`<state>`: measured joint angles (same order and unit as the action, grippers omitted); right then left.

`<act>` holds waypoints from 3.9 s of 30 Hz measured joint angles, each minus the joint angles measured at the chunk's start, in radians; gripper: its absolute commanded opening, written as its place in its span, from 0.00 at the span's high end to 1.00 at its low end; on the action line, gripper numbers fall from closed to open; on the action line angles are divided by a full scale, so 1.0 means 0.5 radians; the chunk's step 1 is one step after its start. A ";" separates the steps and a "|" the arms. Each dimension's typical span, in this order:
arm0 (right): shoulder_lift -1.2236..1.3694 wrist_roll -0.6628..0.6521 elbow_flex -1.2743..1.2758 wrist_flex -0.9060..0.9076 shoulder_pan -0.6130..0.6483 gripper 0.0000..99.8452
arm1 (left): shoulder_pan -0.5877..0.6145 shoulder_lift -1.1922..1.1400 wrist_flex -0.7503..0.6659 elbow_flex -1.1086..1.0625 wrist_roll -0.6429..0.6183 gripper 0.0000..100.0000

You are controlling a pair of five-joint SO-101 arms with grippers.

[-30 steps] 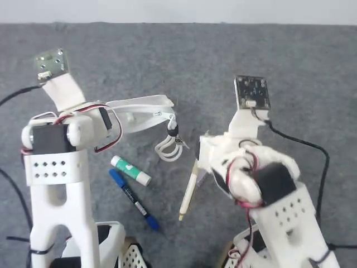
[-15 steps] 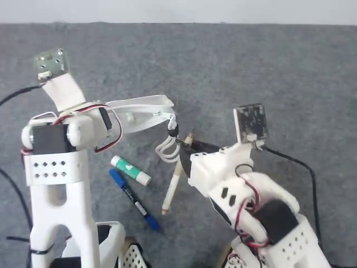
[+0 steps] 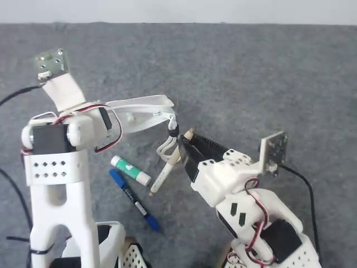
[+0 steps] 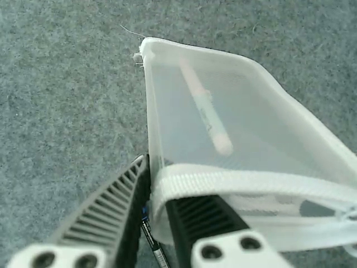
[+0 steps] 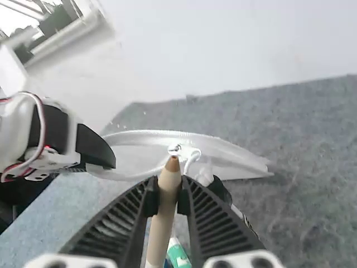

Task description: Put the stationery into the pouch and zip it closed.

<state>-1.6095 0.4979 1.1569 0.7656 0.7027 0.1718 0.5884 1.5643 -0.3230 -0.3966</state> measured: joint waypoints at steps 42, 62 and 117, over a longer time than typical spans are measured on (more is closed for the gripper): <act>-0.384 -0.543 0.267 -1.059 0.000 0.99 | 0.000 0.000 0.000 0.000 0.000 0.99; -0.270 -0.896 0.264 -1.494 0.184 0.99 | 0.000 0.000 0.000 0.000 0.000 0.99; 0.414 -1.455 0.408 -1.427 0.279 0.88 | 0.000 0.000 0.000 -0.012 0.000 0.99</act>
<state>-1.4024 -0.2294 1.3610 0.0522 0.8424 0.1718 0.5884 1.5643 -0.3291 -0.3966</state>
